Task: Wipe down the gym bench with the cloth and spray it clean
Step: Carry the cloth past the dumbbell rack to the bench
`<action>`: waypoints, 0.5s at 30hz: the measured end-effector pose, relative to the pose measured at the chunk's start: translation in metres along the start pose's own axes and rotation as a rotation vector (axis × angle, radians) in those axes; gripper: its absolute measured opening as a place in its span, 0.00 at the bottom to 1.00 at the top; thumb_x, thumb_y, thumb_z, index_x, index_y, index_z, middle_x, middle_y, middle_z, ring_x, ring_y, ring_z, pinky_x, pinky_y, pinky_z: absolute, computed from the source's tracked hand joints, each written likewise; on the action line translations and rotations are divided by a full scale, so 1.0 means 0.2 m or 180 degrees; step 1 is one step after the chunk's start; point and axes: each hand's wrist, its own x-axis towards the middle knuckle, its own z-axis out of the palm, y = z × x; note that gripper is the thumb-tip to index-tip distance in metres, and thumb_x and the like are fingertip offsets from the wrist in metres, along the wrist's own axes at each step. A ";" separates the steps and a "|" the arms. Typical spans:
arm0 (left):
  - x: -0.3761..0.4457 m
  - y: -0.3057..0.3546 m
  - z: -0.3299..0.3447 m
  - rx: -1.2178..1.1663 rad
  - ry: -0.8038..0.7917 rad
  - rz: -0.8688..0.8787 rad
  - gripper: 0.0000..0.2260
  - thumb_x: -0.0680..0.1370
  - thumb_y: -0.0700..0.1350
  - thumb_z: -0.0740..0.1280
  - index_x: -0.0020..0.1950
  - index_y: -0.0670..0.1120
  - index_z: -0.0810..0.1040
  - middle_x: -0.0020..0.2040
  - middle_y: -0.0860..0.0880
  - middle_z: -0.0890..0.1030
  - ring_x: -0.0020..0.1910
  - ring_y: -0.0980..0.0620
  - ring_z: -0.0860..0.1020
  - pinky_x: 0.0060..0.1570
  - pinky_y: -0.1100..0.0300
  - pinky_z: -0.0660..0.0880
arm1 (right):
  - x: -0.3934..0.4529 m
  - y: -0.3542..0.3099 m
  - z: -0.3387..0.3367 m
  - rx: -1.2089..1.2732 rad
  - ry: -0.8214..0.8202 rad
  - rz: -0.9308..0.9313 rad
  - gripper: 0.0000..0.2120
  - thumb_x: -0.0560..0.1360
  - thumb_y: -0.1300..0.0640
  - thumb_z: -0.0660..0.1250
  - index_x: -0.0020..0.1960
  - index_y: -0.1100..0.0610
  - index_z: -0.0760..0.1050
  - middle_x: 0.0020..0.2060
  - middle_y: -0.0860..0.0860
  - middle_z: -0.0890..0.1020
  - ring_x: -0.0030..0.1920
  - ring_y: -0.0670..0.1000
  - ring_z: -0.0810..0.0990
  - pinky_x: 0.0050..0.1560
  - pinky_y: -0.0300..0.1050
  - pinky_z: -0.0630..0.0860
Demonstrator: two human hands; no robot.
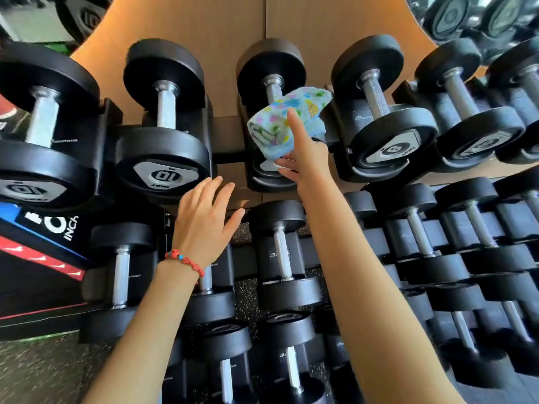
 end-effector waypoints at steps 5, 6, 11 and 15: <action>0.01 -0.03 0.01 0.0051 0.0040 0.0065 0.19 0.75 0.45 0.68 0.62 0.36 0.75 0.61 0.34 0.75 0.63 0.35 0.72 0.59 0.41 0.68 | 0.02 -0.01 0.03 0.0324 0.0189 -0.0026 0.17 0.69 0.44 0.71 0.49 0.55 0.74 0.49 0.53 0.83 0.46 0.53 0.82 0.36 0.41 0.78; 0.01 -0.03 0.02 0.0039 0.0033 0.0071 0.19 0.75 0.45 0.69 0.62 0.36 0.75 0.61 0.34 0.75 0.63 0.36 0.72 0.59 0.41 0.68 | 0.02 0.00 0.03 0.0382 0.0228 -0.0051 0.14 0.69 0.46 0.72 0.46 0.54 0.74 0.49 0.53 0.83 0.47 0.53 0.83 0.34 0.40 0.77; 0.00 -0.03 0.02 0.0028 0.0058 0.0139 0.19 0.73 0.44 0.71 0.61 0.36 0.75 0.60 0.34 0.76 0.62 0.35 0.73 0.58 0.41 0.69 | 0.01 0.04 -0.02 0.0615 0.0180 -0.0238 0.06 0.70 0.53 0.73 0.39 0.55 0.77 0.42 0.53 0.84 0.44 0.51 0.84 0.34 0.40 0.80; -0.02 -0.02 0.02 -0.0010 0.0053 0.0145 0.19 0.75 0.47 0.66 0.61 0.36 0.76 0.60 0.34 0.76 0.62 0.35 0.73 0.58 0.41 0.70 | -0.02 0.11 -0.07 0.0742 0.0039 -0.0380 0.04 0.70 0.56 0.72 0.41 0.56 0.80 0.43 0.54 0.85 0.46 0.53 0.84 0.47 0.48 0.81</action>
